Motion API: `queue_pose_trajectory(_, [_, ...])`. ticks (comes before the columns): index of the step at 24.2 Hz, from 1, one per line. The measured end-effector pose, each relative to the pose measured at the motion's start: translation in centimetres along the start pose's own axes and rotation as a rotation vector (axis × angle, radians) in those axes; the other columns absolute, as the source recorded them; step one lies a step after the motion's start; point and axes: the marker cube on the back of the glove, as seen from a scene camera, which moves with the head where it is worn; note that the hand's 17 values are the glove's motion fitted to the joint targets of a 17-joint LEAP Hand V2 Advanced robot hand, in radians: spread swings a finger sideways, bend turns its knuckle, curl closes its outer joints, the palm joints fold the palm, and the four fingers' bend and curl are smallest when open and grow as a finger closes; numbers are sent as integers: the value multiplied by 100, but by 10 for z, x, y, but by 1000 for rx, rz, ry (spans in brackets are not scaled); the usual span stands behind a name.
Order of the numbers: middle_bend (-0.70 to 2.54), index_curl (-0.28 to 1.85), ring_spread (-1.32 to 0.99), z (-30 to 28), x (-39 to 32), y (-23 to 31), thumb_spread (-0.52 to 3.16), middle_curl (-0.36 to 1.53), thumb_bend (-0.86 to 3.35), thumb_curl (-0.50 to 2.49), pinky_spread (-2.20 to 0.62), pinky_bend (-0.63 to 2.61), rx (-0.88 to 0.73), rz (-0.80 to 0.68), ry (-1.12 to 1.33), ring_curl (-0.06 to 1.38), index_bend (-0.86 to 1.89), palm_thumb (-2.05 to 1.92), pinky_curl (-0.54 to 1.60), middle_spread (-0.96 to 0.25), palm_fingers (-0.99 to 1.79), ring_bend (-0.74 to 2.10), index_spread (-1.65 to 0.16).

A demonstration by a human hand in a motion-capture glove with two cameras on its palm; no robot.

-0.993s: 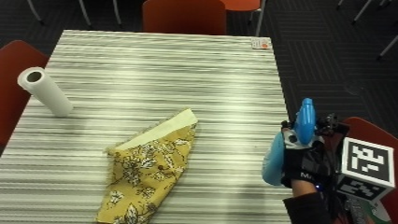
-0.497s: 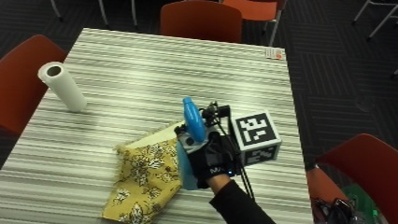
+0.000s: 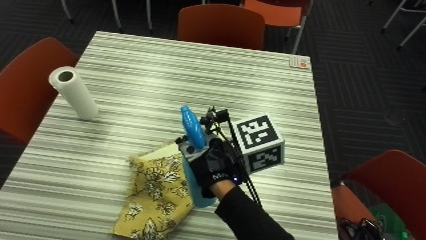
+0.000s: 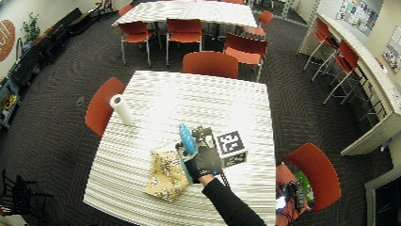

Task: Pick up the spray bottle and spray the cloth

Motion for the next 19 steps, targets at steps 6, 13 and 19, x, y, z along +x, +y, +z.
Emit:
queue_pose_trajectory(6, [66,60,-5,7,39,-23,80,55,-1,77,14,9,-71,224,122,44,75,123,6,-3,69,41,-10])
queue_pose_trajectory(13, [58,59,-6,15,102,-33,76,53,-3,77,13,17,-165,585,340,45,71,121,10,-3,78,43,-10])
queue_pose_trajectory(19, [51,59,-8,21,138,-22,72,52,-2,77,11,18,-315,868,312,45,67,119,15,-3,85,42,-11])
